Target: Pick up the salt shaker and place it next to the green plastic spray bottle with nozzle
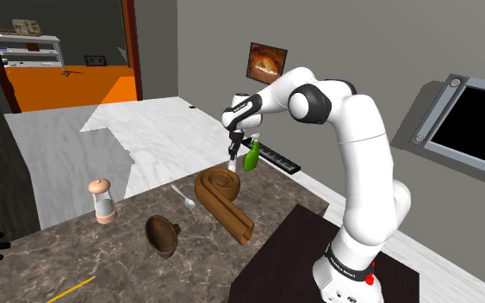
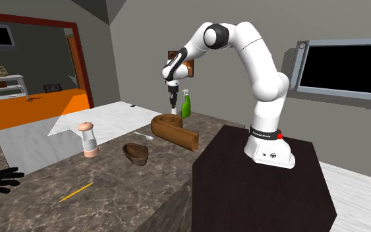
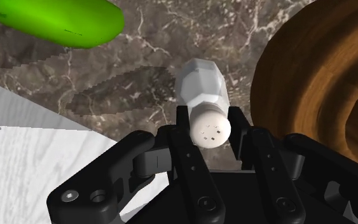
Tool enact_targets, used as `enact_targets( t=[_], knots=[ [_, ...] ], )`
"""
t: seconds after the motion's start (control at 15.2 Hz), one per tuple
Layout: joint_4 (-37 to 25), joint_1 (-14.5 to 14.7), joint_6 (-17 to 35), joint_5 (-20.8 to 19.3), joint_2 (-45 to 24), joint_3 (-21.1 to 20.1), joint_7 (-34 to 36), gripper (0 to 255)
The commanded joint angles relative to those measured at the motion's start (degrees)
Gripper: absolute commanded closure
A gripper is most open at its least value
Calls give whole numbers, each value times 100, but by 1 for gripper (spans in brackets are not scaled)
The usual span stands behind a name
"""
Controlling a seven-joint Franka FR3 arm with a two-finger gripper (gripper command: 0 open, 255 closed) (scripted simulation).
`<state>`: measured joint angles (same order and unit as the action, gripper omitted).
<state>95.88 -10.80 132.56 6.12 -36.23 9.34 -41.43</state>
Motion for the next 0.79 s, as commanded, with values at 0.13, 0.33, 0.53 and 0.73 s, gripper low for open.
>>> enact_targets(
  t=[0.13,0.33,0.53,0.73],
  knots=[
    [1,-24,231,38,-228,-30,-23,255],
    [2,-24,231,38,-228,-30,-23,255],
    [1,-24,231,38,-228,-31,-23,255],
    [2,-24,231,38,-228,-30,-23,0]
  ],
)
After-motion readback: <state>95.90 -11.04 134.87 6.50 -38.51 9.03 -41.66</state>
